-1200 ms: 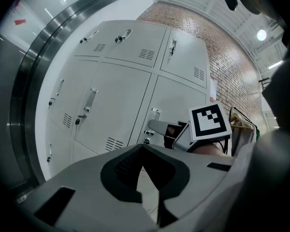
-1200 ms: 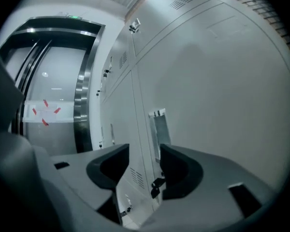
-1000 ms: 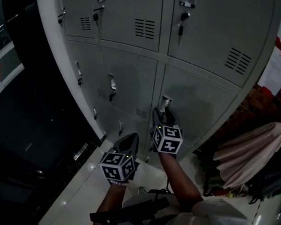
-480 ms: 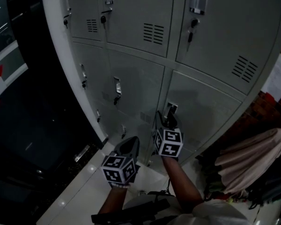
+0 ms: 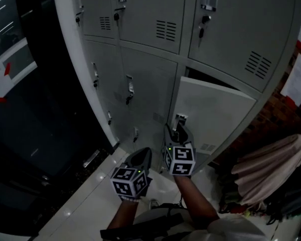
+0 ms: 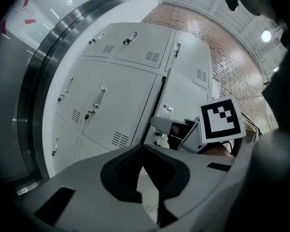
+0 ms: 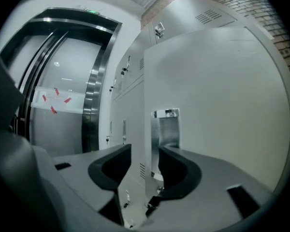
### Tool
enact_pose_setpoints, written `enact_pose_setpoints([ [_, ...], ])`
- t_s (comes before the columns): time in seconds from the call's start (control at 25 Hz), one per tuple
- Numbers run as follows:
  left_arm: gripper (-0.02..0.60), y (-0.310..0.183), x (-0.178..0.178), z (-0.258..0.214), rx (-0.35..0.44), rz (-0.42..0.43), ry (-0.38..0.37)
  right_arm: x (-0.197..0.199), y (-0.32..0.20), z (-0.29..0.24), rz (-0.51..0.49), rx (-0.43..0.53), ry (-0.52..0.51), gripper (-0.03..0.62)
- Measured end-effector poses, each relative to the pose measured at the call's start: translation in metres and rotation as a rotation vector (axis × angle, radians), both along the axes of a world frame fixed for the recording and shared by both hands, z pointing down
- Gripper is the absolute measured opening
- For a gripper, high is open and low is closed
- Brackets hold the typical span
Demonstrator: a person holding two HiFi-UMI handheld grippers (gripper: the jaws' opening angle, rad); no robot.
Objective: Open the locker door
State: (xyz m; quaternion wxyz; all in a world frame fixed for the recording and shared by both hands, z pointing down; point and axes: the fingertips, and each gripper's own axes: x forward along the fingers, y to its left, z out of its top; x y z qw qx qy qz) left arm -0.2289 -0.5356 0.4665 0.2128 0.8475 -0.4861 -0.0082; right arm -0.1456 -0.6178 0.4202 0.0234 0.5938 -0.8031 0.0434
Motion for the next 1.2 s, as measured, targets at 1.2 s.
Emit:
enact_pose_setpoints([
  [1.2, -0.011, 0.126, 0.042, 0.002, -0.020, 0.014, 0.040, 0.015, 0.129, 0.000, -0.078, 0.008, 0.062, 0.119],
])
